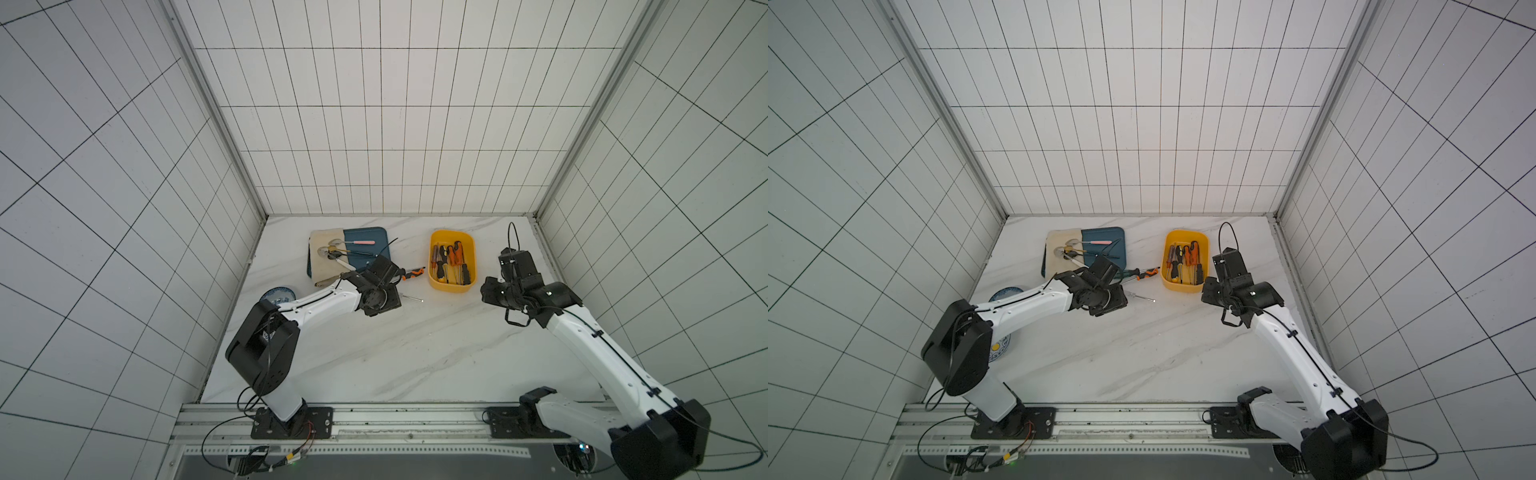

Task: Put the screwdriver on the desktop into the storage box
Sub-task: Pick up the screwdriver from the center of the board.

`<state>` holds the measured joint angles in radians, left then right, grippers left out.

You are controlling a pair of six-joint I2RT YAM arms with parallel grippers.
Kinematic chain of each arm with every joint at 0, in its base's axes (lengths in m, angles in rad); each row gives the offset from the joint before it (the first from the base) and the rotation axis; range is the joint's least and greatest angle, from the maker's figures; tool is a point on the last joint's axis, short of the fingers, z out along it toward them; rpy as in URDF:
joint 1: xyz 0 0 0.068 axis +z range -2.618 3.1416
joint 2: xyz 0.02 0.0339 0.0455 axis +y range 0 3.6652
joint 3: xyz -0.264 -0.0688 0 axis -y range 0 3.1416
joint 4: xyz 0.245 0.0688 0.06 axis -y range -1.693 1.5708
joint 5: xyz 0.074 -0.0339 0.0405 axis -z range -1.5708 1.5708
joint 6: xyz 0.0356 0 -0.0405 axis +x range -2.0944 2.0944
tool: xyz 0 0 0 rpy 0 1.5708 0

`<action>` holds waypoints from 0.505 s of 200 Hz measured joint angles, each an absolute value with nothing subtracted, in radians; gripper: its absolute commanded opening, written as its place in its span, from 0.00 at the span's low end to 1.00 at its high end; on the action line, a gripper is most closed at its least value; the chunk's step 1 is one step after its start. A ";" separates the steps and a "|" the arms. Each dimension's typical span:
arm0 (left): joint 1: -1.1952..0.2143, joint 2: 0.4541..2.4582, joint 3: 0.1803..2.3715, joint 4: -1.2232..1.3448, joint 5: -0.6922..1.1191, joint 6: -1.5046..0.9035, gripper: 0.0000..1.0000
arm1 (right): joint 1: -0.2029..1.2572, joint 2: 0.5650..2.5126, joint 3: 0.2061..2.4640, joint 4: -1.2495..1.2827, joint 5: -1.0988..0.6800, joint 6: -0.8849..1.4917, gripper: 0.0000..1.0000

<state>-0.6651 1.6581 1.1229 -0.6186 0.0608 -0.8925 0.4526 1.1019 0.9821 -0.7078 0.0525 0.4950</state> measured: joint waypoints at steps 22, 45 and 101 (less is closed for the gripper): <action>-0.624 1.734 1.190 -0.636 0.076 -0.926 0.58 | 0.455 1.030 0.890 -0.674 0.052 0.517 0.35; -0.586 1.818 1.248 -0.646 0.083 -0.952 0.58 | 0.456 0.986 0.831 -0.679 0.052 0.533 0.35; -0.561 1.939 1.380 -0.679 0.102 -1.003 0.58 | 0.458 0.967 0.792 -0.674 0.052 0.553 0.35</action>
<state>-0.5613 1.9392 1.3804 -0.6788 0.1017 -1.0031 0.4583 0.9672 0.7918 -0.6743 0.0525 0.5526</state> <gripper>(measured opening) 0.584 0.351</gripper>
